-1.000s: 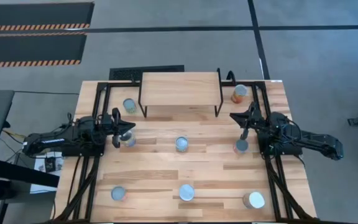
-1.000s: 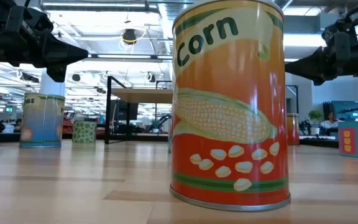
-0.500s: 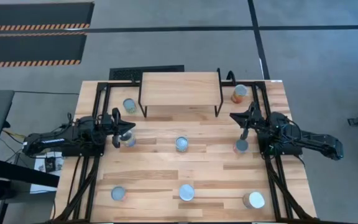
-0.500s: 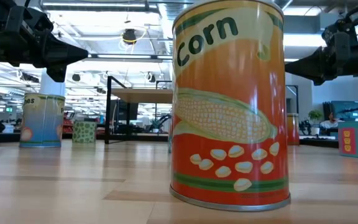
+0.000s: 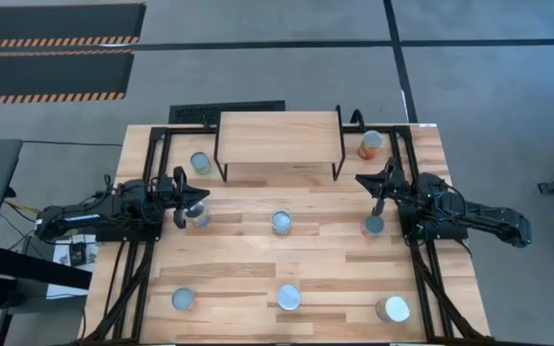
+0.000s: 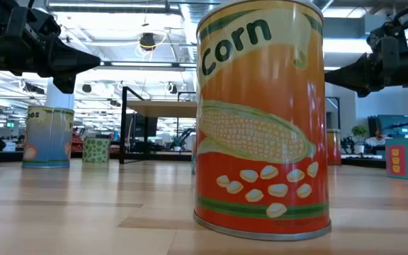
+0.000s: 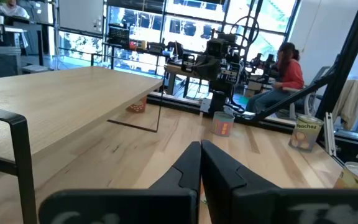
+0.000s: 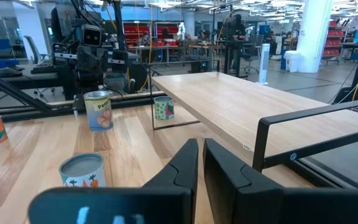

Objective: Pick and place cans onto a shelf

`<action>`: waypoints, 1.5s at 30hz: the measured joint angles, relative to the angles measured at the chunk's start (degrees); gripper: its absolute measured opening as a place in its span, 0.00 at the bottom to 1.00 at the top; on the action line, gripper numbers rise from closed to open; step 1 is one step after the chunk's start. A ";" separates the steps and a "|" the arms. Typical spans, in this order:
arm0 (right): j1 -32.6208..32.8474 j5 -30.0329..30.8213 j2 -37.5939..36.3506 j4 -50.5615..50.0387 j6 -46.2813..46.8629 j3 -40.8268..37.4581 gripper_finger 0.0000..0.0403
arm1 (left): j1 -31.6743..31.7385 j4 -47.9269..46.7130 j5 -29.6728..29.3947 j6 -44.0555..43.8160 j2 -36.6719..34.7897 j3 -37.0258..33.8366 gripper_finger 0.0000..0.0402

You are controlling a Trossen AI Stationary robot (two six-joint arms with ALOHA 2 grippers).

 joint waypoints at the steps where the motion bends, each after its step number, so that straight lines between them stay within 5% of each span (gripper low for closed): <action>1: 0.01 0.01 0.00 0.01 0.01 0.01 0.13 | -0.01 0.11 0.00 0.00 0.01 0.01 0.00; 25: 0.06 -0.01 0.02 0.47 4.02 0.00 0.13 | -0.02 1.17 3.38 2.13 0.00 0.01 0.00; 31: 0.04 -0.72 -0.02 7.67 3.95 0.02 0.13 | -0.02 1.30 3.38 2.13 0.00 0.00 0.00; 36: 0.62 -7.50 0.07 10.31 2.10 1.69 0.06 | -0.02 1.32 4.44 4.38 0.00 0.00 0.00; 45: 7.07 -6.02 1.08 11.09 -6.78 8.08 0.01 | 0.00 2.01 2.79 3.96 0.00 0.00 0.00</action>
